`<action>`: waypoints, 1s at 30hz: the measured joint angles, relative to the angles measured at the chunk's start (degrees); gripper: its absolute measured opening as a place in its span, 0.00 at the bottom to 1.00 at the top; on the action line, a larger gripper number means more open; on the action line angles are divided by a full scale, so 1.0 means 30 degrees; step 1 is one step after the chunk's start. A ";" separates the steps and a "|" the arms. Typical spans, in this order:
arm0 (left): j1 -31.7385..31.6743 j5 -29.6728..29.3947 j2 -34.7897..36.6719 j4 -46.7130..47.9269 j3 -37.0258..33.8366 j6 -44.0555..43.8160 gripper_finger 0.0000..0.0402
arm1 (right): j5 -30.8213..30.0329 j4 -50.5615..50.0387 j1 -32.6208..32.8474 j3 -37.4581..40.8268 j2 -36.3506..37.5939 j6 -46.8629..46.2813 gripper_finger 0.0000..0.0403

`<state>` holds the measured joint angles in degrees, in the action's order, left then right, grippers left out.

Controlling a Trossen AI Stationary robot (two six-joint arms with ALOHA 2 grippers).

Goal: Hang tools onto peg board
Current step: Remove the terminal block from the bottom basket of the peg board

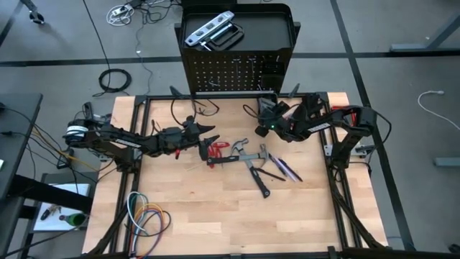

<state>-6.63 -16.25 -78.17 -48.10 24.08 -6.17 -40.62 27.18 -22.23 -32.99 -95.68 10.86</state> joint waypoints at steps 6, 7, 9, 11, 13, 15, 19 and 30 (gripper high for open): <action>0.0000 -0.0010 0.0000 0.0020 0.0000 0.0000 0.51 | 0.2239 0.0431 -0.0396 0.0000 0.0007 0.0652 0.40; 0.0000 -0.0043 0.0000 0.0015 0.0000 0.0000 0.51 | 0.2573 0.0431 -0.0448 0.0000 0.0007 0.0790 0.37; 0.0000 -0.0131 0.0000 0.0008 0.0000 0.0000 0.51 | 0.2794 0.0436 -0.0572 0.0000 0.0015 0.0934 0.31; 0.0000 -0.0131 0.0000 -0.0007 0.0000 0.0000 0.51 | 0.2866 0.0467 -0.0720 0.0000 0.0015 0.0943 0.23; 0.0000 -0.0230 0.0000 -0.0056 0.0000 0.0000 0.51 | 0.2942 0.0432 -0.0869 0.0000 0.0021 0.0915 0.15; 0.0000 -0.0362 0.0000 -0.0087 0.0000 0.0000 0.51 | 0.2732 0.0395 -0.0920 0.0000 0.0022 0.0756 0.07; 0.0000 -0.0408 0.0000 -0.0094 0.0000 0.0056 0.51 | 0.2369 0.0305 -0.0966 0.0007 0.0022 0.0632 0.03; 0.0000 -0.0437 0.0000 -0.0101 0.0000 0.0481 0.51 | 0.0272 0.0306 -0.0449 0.0022 0.0022 0.0785 0.04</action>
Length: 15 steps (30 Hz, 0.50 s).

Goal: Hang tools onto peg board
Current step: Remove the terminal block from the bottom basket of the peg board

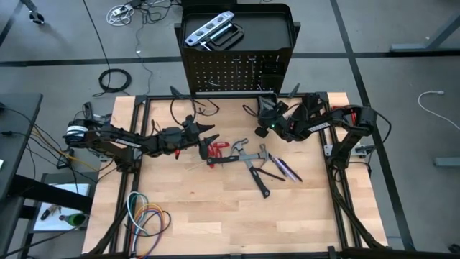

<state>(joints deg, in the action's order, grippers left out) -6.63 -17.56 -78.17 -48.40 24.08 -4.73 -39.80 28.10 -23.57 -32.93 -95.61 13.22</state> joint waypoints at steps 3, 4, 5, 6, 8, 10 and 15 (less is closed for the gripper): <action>0.0000 0.0000 0.0000 0.0041 0.0000 -0.0002 0.51 | -0.1946 -0.0158 0.0187 0.0000 0.0000 -0.0565 0.09; 0.0000 0.0000 0.0000 0.0062 0.0000 -0.0004 0.51 | -0.2447 -0.0160 0.0258 0.0000 0.0000 -0.0743 0.11; 0.0000 0.0000 0.0000 0.0095 0.0000 0.0000 0.51 | -0.2922 -0.0149 0.0346 0.0000 0.0000 -0.0854 0.13; 0.0000 0.0000 0.0000 0.0117 0.0000 -0.0005 0.51 | -0.3400 -0.0129 0.0427 0.0000 0.0000 -0.0881 0.15; 0.0000 -0.0001 0.0000 0.0117 0.0000 -0.0006 0.51 | -0.4743 -0.0031 0.0600 -0.0012 0.0000 -0.0898 0.19; 0.0000 0.0000 0.0000 0.0117 0.0000 -0.0004 0.51 | -0.5682 0.0117 0.0702 -0.0066 0.0000 -0.0898 0.22; 0.0000 0.0000 0.0000 0.0122 0.0000 -0.0002 0.51 | -0.3781 0.0019 0.0882 -0.0080 0.0051 -0.1110 0.29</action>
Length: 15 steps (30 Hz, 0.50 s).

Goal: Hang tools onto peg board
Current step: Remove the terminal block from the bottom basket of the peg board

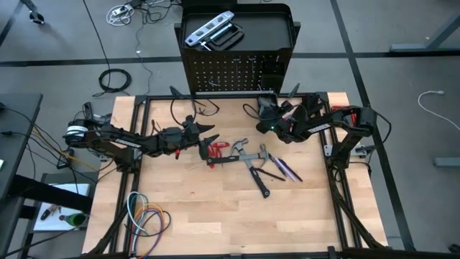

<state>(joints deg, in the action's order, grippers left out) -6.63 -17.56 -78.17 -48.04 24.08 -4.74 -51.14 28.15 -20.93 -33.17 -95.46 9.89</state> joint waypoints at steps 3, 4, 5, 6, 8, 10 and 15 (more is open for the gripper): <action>0.0004 -0.0003 0.0000 0.0060 0.0000 -0.0005 0.51 | 0.0250 -0.0514 0.0129 0.0001 0.0095 -0.0256 0.33; 0.0000 0.0000 0.0000 0.0103 0.0000 -0.0005 0.51 | 0.0239 -0.0886 0.0213 0.0022 0.0202 -0.0307 0.35; 0.0000 0.0000 0.0000 0.0221 0.0000 -0.0005 0.51 | 0.0235 -0.1189 0.0327 0.0022 0.0317 -0.0394 0.36; 0.0000 0.0000 0.0000 0.0381 0.0000 -0.0005 0.51 | 0.0304 -0.1718 0.0489 0.0022 0.0528 -0.0408 0.38; 0.0000 -0.0007 -0.0001 0.0624 0.0000 -0.0005 0.51 | 0.0507 -0.2921 0.0750 0.0022 0.1119 -0.0397 0.41; 0.0007 0.0000 -0.0005 0.0764 0.0000 -0.0045 0.51 | 0.1305 -0.4182 0.0836 0.0029 0.2012 -0.0360 0.43; 0.0007 0.0102 -0.0015 0.0959 0.0000 -0.0480 0.51 | 0.4723 -0.6013 -0.0002 0.0029 0.4259 -0.0162 0.49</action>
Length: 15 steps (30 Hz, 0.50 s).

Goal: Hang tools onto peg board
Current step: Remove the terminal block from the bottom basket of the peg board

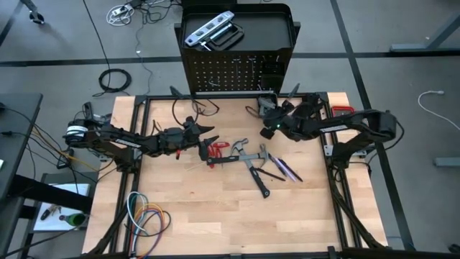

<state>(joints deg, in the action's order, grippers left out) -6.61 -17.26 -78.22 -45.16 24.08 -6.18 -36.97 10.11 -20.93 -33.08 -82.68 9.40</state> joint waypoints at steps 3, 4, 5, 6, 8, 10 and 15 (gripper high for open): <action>0.0000 0.0135 0.0000 -0.0054 0.0000 -0.0054 0.51 | 0.0731 -0.0219 -0.0712 0.0000 0.0280 0.1118 0.52; 0.0000 0.0162 0.0002 -0.0083 0.0000 -0.0105 0.51 | 0.0775 -0.0138 -0.0931 0.0012 0.0242 0.1451 0.53; 0.0000 0.0192 0.0000 -0.0169 0.0000 -0.0134 0.51 | 0.0814 0.0234 -0.1166 0.0022 0.0133 0.1643 0.54; 0.0000 0.0211 0.0006 -0.0206 0.0001 -0.0145 0.51 | 0.1160 0.0543 -0.1456 0.0022 0.0037 0.1733 0.55; 0.0007 0.0225 0.0000 -0.0136 0.0000 -0.0173 0.51 | 0.2191 0.1109 -0.2058 0.0022 -0.0351 0.1788 0.58; 0.0007 0.0231 0.0002 -0.0092 0.0000 -0.0244 0.51 | 0.2687 0.1621 -0.2590 0.0022 -0.0903 0.2004 0.60; 0.0007 0.0248 0.0000 0.0023 0.0007 -0.0245 0.51 | 0.2673 0.3154 -0.3414 0.0022 -0.1778 0.3409 0.62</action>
<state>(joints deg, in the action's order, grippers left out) -6.59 -16.51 -78.22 -45.09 24.10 -6.91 -28.95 19.57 -31.18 -33.01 -88.02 19.63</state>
